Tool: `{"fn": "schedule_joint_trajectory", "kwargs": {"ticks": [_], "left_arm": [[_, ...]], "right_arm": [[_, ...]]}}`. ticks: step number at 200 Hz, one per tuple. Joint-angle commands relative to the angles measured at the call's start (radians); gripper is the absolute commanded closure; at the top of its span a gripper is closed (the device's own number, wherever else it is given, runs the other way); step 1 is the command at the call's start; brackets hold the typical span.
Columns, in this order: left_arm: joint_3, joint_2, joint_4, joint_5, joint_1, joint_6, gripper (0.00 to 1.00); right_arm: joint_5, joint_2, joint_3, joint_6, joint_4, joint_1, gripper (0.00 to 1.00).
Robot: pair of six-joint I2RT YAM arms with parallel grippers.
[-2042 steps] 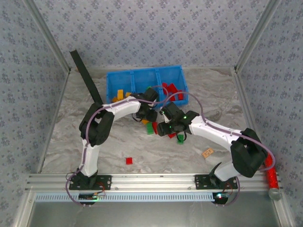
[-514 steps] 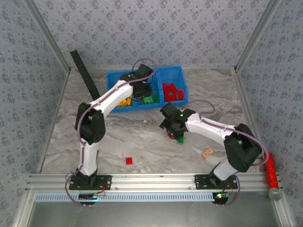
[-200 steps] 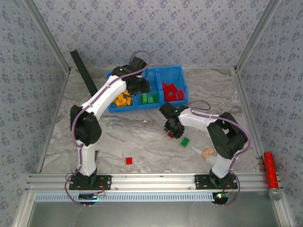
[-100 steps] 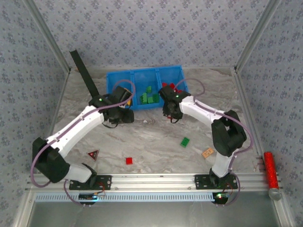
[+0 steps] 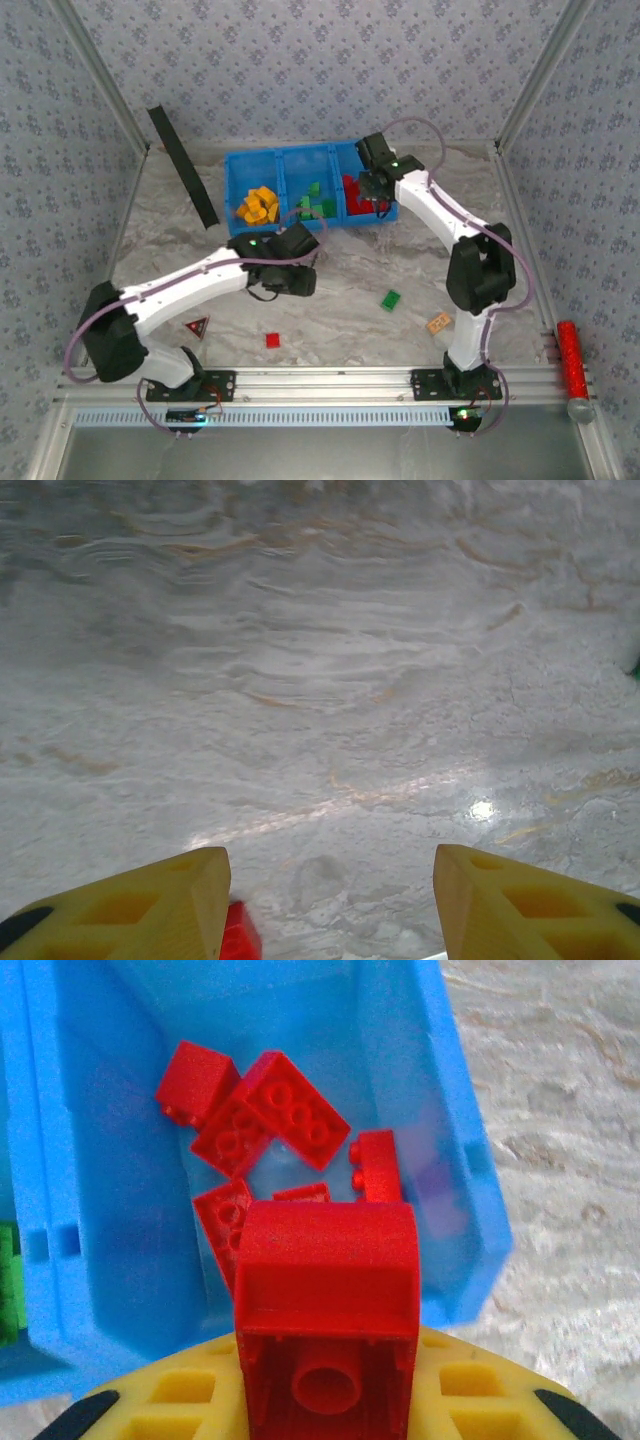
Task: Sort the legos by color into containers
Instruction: Place the lego in the container.
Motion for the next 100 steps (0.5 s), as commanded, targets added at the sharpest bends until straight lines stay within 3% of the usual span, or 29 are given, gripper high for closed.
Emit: {"fn": "schedule_joint_trajectory", "kwargs": {"ticks": [1,49,100], "left_arm": [[0.106,0.113,0.085,0.004,-0.066,0.05,0.44],[0.368,0.399,0.124,0.036,-0.178,0.124,0.43],[0.593,0.611,0.085,0.089,-0.222,0.163,0.43]], "right_arm": [[0.018,0.085,0.072,-0.098,0.008,-0.013,0.71],[-0.054,0.215,0.168,-0.136,0.011,-0.067,0.67],[-0.119,0.283,0.239,-0.214,-0.022,-0.092,0.59]]}}
